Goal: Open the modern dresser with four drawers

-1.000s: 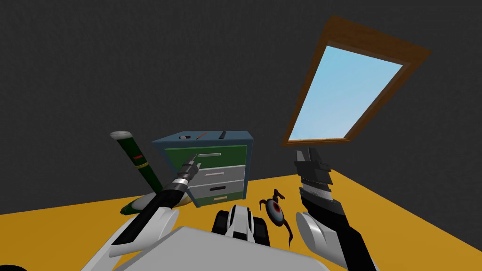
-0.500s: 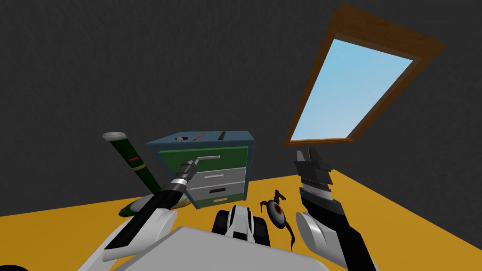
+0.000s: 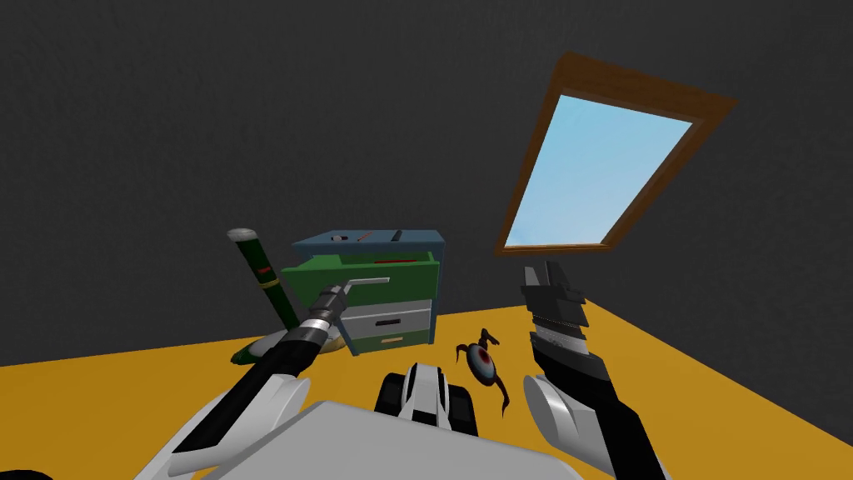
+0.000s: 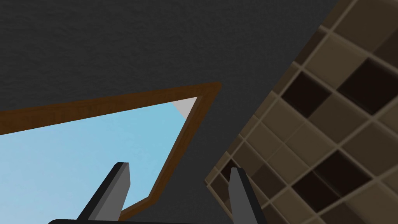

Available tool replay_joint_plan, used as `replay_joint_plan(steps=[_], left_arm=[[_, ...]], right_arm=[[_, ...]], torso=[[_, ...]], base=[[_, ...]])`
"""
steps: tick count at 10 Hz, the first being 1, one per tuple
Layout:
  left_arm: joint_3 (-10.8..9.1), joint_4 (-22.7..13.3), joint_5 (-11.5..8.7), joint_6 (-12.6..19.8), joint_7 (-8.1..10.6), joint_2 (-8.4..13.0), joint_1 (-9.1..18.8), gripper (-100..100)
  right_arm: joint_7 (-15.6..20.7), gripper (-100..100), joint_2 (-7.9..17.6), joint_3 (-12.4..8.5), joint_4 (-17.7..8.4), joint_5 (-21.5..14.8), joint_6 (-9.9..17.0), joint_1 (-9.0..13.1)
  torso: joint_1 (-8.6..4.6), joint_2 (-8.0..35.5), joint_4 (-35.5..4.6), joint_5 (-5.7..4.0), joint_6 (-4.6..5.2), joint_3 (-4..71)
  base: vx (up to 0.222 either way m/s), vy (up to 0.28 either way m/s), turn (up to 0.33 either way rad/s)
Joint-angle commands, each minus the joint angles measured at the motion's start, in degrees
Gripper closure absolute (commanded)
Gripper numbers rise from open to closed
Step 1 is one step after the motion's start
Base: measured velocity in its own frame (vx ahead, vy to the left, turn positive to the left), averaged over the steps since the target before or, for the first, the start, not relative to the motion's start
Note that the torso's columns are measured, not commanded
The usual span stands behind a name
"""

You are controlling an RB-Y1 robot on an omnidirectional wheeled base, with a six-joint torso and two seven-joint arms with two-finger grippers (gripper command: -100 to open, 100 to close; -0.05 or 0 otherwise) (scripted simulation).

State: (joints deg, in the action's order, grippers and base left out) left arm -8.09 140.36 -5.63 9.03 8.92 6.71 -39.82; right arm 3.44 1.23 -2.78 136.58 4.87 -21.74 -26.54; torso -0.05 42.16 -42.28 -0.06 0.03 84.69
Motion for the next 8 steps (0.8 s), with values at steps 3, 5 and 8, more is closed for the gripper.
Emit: replay_joint_plan(steps=[3, 5, 8], left_arm=[[-0.26, 2.3, -0.3, 3.1, -0.06, 0.3, 1.0, -100], [-0.67, 4.1, -0.6, 6.4, -0.18, 0.5, 2.7, -100], [-1.27, 6.8, -0.9, 11.4, -0.37, 0.7, 5.1, -100]], right_arm=[[0.0, 0, 0.0, 0.0, 0.0, 0.0, 0.0, 0.0], [0.0, 0, 0.0, 0.0, 0.0, 0.0, 0.0, 0.0], [0.0, 0, 0.0, 0.0, 0.0, 0.0, 0.0, 0.0]], torso=[[0.03, -0.1, 0.1, 0.06, 0.02, 0.0], [0.16, -0.3, 0.1, 0.03, 0.02, 0.2], [0.05, 0.1, 0.0, 0.04, -0.01, -0.1]], base=[[-0.096, -0.022, 0.026], [0.021, 0.017, 0.031], [0.001, 0.011, 0.026]])
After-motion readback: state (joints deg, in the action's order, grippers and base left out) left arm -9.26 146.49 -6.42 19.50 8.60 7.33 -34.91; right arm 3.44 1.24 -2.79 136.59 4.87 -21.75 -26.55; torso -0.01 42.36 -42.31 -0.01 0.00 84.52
